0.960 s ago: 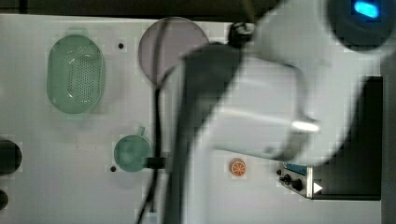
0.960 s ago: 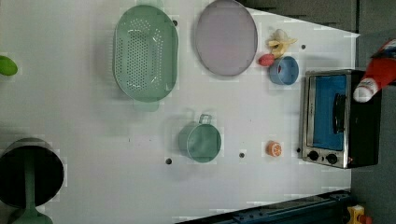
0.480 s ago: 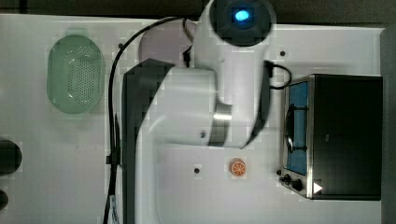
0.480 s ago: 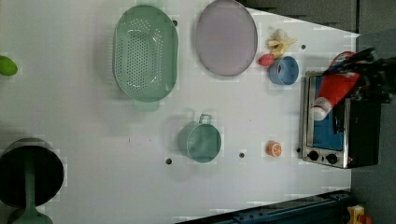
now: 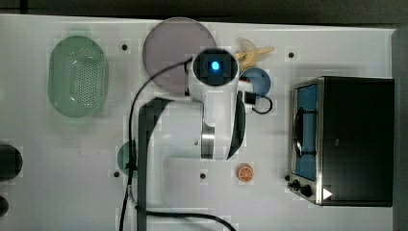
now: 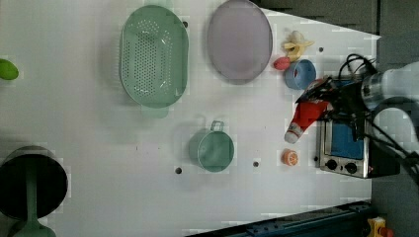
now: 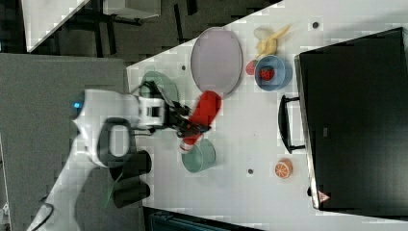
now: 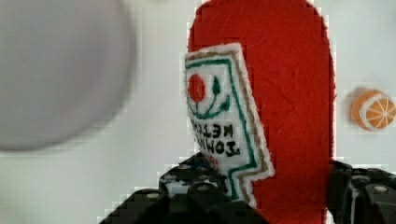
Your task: Pick Ketchup from oven and place it on table.
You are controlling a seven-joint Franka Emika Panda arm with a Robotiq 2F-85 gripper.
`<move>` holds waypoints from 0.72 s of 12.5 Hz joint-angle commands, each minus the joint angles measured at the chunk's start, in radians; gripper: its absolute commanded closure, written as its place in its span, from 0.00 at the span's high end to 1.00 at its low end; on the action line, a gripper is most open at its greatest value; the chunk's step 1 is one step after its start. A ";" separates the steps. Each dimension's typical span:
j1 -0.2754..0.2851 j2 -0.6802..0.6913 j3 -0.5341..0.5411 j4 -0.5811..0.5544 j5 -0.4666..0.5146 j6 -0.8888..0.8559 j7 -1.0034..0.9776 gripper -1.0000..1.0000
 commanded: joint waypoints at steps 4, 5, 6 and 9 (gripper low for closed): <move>-0.016 0.095 -0.006 -0.109 0.011 0.203 0.004 0.64; -0.016 0.125 -0.007 -0.113 0.015 0.232 0.004 0.64; -0.017 0.153 -0.008 -0.114 0.016 0.256 0.005 0.64; -0.016 0.207 -0.008 -0.124 0.018 0.309 0.005 0.87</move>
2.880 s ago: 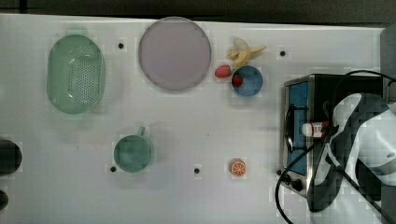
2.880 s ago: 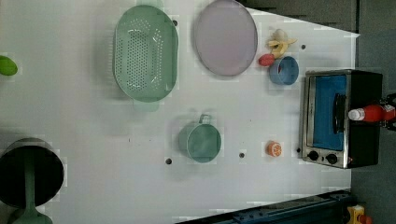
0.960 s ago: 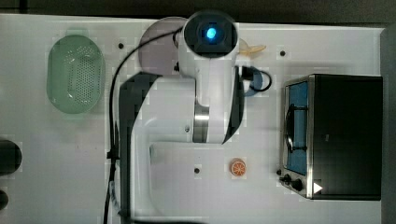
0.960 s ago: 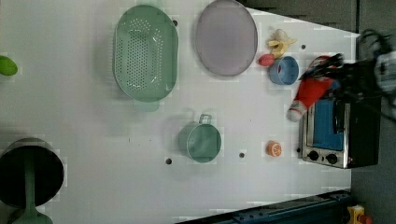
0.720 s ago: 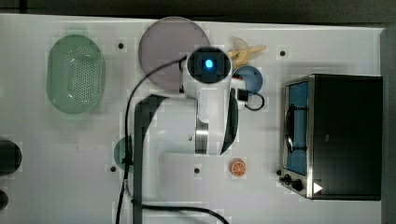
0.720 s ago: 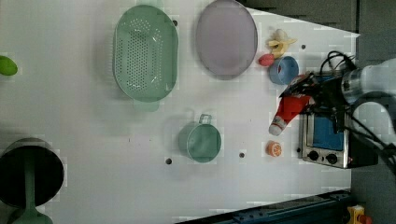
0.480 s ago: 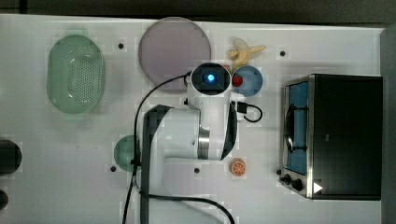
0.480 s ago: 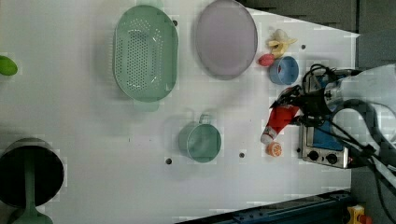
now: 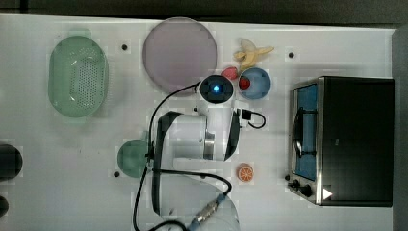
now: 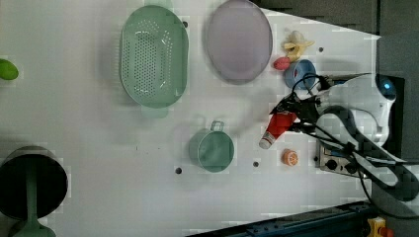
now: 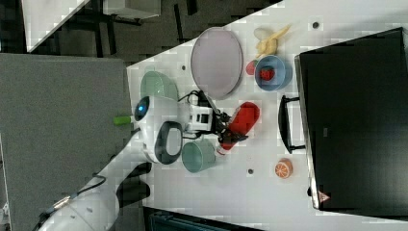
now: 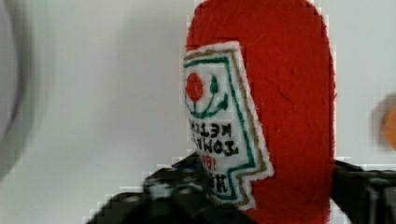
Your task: Pick Ketchup from oven and place it on table.
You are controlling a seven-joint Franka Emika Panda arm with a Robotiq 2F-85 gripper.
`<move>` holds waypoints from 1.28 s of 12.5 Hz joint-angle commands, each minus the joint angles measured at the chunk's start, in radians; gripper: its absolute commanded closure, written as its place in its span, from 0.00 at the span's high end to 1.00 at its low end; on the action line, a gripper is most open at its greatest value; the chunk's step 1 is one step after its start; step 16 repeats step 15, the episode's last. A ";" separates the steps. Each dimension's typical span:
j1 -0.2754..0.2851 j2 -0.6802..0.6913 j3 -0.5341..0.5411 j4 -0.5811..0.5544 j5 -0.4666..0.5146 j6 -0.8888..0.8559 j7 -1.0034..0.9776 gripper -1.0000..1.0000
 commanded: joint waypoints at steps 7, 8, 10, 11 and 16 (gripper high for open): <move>0.012 -0.305 -0.013 0.084 0.002 -0.153 0.023 1.00; 0.012 -0.358 -0.013 0.124 0.001 -0.240 0.023 1.00; 0.011 -0.438 -0.016 0.207 -0.003 -0.381 0.023 1.00; 0.012 -0.468 -0.014 0.254 -0.004 -0.435 0.023 1.00; 0.013 -0.524 0.007 0.441 -0.116 -0.666 0.023 1.00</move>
